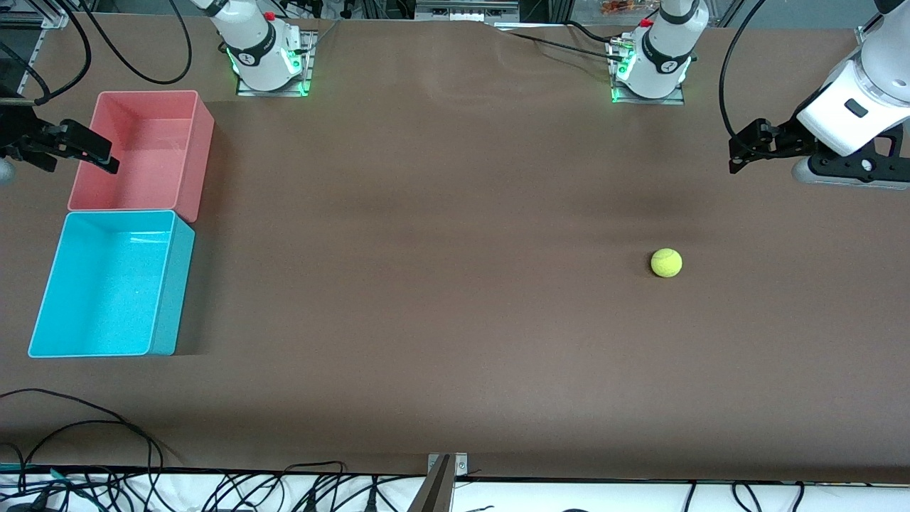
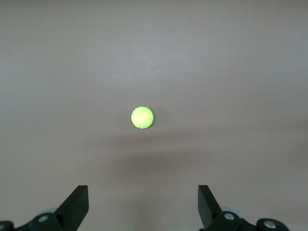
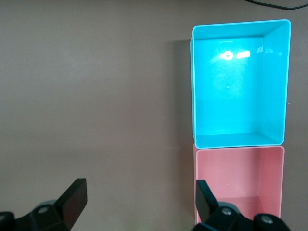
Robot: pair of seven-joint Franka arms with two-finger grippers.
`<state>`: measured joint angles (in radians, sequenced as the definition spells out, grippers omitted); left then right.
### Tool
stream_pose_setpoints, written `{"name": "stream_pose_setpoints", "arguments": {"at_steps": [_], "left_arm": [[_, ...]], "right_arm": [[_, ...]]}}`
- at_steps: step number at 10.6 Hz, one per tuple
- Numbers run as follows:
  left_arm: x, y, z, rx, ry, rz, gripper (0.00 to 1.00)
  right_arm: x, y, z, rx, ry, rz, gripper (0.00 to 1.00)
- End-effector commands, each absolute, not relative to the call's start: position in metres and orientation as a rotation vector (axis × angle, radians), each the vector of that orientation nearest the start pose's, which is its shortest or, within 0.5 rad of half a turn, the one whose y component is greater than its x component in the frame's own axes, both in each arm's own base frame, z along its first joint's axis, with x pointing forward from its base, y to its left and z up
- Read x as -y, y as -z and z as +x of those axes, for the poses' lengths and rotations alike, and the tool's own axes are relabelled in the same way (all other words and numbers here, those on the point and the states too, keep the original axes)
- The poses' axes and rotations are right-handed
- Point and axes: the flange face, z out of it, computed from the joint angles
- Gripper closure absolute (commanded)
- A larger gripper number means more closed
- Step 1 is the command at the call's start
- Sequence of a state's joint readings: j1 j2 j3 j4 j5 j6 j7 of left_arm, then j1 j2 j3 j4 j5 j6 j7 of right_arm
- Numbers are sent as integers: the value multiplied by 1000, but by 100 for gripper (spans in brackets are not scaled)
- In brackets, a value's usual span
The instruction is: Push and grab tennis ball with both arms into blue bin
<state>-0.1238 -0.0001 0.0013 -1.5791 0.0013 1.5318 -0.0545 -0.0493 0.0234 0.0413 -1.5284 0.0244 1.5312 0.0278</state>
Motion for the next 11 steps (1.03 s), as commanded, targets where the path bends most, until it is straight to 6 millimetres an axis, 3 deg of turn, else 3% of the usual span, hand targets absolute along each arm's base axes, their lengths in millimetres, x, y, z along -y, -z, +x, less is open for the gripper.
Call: {"name": "stream_pose_setpoints", "arguments": {"at_steps": [1, 4, 11], "left_arm": [[65, -619, 547, -97, -73, -3112, 0], [70, -618, 547, -111, -73, -3111, 0], [63, -617, 547, -92, -80, -3111, 0]], "right_arm": [[2, -634, 561, 16, -30, -3110, 0], [0, -638, 584, 21, -2, -3109, 0], [8, -641, 581, -14, -28, -3111, 0]]}}
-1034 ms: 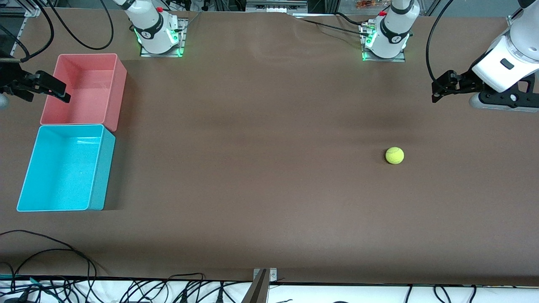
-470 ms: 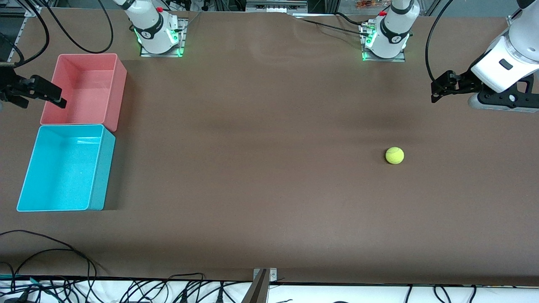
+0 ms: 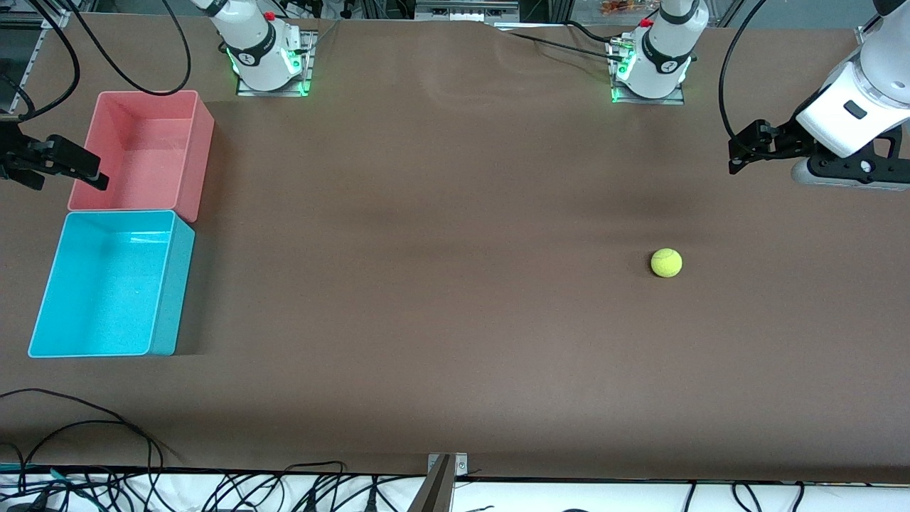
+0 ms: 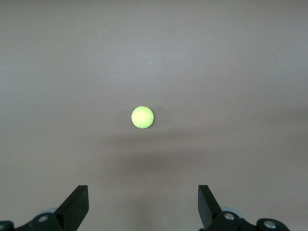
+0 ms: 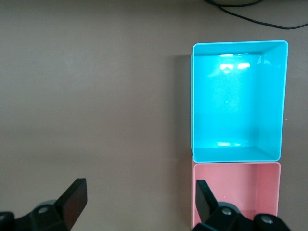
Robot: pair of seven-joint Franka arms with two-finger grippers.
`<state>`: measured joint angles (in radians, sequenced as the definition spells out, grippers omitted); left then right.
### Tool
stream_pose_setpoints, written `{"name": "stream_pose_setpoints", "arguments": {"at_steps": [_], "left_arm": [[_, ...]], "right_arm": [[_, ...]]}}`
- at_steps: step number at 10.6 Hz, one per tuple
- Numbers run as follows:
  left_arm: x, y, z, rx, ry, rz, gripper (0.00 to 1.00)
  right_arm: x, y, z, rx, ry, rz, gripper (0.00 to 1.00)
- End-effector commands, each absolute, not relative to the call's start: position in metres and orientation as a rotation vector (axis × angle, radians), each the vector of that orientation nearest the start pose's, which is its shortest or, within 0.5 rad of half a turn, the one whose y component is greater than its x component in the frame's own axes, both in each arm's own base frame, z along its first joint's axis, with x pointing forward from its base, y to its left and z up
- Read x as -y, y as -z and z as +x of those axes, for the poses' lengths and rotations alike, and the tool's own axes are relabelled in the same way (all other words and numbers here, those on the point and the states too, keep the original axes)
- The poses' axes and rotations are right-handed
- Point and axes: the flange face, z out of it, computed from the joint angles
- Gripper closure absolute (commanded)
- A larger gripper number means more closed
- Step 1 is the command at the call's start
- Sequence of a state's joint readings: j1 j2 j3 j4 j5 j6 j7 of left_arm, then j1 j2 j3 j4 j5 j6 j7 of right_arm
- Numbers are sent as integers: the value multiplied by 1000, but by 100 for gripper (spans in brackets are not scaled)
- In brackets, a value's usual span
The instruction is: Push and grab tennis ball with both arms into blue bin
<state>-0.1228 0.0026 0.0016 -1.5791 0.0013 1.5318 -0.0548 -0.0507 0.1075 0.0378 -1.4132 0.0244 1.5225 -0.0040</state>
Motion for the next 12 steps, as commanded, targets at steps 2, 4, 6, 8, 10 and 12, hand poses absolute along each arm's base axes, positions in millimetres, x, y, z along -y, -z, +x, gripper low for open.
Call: {"name": "stream_pose_setpoints", "arguments": {"at_steps": [2, 4, 6, 8, 10, 12], "left_arm": [[62, -617, 547, -90, -82, -3111, 0], [62, -616, 547, -90, -82, -3111, 0], [65, -617, 547, -97, -82, -3111, 0], [62, -617, 547, -90, -82, -3111, 0], [63, -617, 546, -92, -80, -3111, 0], [63, -617, 546, -92, -85, -3111, 0]], "right_arm": [[9, -640, 582, -14, -21, -3114, 0], [7, -641, 582, 10, -20, -3110, 0], [6, -643, 582, 1, -9, -3110, 0], [6, -637, 584, 12, -23, -3112, 0], [7, -632, 585, 12, -33, -3132, 0], [9, -630, 585, 13, -36, -3142, 0]]}}
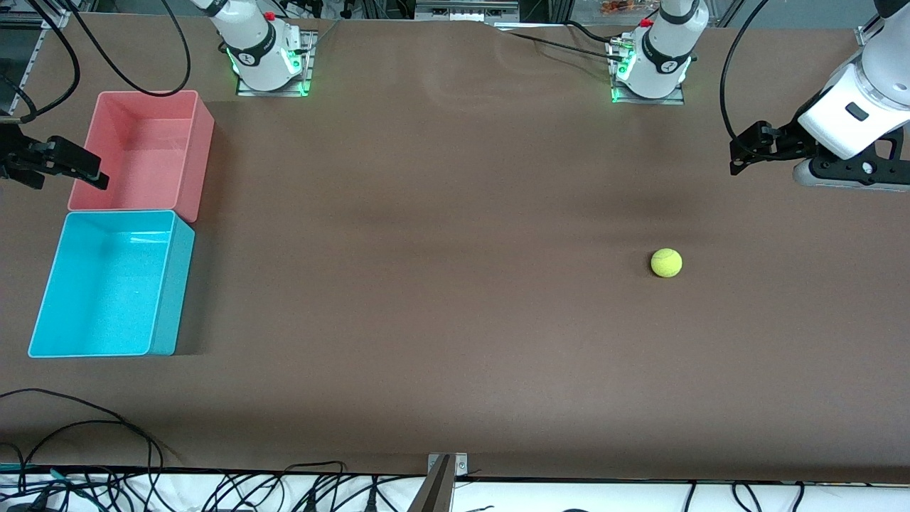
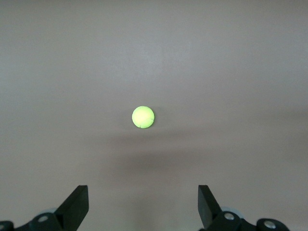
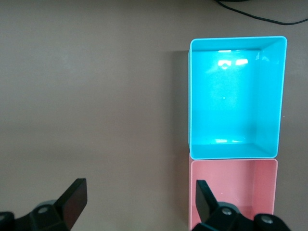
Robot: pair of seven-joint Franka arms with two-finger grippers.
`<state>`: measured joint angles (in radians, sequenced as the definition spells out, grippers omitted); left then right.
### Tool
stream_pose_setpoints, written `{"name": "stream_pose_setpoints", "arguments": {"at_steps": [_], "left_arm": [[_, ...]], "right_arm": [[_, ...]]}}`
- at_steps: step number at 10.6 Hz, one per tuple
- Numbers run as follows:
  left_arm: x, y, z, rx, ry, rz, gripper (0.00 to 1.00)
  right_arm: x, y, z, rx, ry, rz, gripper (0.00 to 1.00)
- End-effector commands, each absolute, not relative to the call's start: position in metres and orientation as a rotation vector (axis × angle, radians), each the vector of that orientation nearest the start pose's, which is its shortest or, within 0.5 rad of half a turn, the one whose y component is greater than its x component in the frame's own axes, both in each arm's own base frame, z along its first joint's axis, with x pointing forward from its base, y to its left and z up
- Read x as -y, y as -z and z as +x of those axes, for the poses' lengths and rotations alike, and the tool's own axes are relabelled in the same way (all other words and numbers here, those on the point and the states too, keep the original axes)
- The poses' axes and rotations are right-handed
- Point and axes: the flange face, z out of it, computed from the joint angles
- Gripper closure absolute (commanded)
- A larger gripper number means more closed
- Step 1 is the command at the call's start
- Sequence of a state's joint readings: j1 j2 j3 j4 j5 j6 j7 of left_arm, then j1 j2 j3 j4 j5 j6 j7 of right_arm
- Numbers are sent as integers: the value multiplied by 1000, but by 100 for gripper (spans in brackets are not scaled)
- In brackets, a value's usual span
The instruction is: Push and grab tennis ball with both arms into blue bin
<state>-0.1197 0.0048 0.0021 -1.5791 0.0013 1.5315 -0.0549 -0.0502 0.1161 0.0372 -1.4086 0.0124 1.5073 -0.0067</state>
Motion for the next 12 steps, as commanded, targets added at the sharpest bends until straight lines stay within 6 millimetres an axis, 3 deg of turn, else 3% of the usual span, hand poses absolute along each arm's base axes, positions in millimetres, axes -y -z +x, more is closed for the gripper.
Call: {"name": "stream_pose_setpoints", "arguments": {"at_steps": [1, 12], "left_arm": [[63, -617, 546, -92, -85, -3111, 0], [63, -616, 546, -92, -87, -3111, 0]], "right_arm": [[9, -630, 585, 11, -36, -3142, 0], [8, -630, 586, 72, -40, -3160, 0]]}}
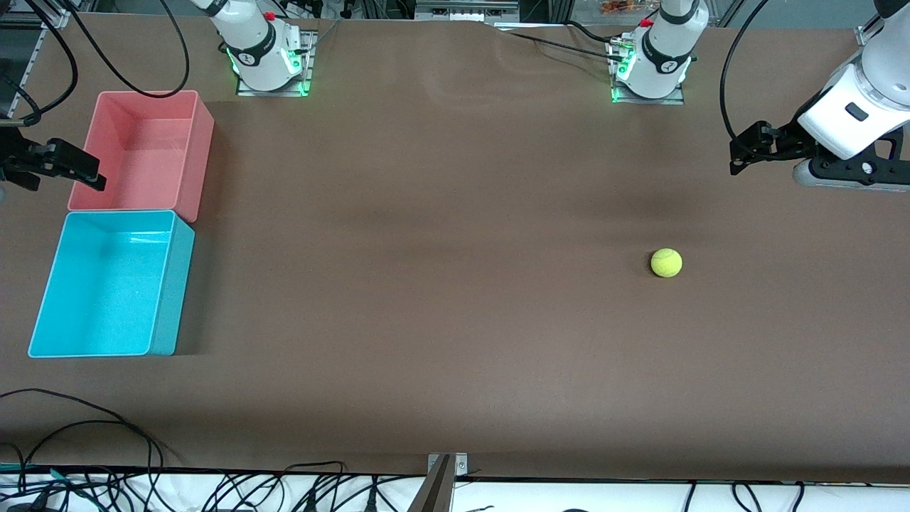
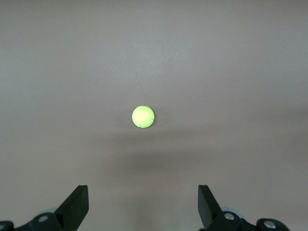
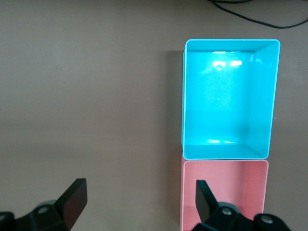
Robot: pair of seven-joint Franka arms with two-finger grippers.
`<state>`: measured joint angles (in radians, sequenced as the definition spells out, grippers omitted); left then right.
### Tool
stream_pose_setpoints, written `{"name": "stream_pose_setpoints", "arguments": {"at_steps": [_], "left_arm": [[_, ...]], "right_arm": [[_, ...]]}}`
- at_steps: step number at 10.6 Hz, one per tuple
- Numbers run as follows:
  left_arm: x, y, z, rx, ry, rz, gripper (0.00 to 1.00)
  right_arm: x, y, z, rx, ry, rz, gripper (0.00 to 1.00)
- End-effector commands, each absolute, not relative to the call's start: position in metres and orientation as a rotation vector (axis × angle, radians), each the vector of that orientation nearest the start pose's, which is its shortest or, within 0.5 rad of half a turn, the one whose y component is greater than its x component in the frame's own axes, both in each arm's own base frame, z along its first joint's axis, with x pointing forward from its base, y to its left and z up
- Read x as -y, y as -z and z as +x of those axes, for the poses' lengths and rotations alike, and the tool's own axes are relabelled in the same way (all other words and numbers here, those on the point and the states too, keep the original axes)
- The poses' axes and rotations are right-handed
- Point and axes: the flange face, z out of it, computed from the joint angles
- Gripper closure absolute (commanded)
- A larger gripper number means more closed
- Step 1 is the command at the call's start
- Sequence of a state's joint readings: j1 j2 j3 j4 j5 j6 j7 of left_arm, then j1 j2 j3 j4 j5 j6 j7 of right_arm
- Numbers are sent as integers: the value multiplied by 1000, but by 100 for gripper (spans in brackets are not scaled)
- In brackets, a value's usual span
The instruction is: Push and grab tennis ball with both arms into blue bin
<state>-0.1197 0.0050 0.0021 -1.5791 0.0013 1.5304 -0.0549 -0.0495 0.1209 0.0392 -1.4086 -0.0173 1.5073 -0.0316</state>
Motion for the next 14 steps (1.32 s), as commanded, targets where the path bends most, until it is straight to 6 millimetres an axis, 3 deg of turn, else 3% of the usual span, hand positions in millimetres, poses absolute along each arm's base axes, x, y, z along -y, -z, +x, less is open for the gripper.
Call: {"name": "stream_pose_setpoints", "arguments": {"at_steps": [1, 14], "left_arm": [[63, -616, 546, -92, -87, -3111, 0], [63, -615, 546, -90, -94, -3110, 0]], "right_arm": [[7, -627, 586, 75, -47, -3160, 0], [8, -629, 588, 77, -20, -3165, 0]]}}
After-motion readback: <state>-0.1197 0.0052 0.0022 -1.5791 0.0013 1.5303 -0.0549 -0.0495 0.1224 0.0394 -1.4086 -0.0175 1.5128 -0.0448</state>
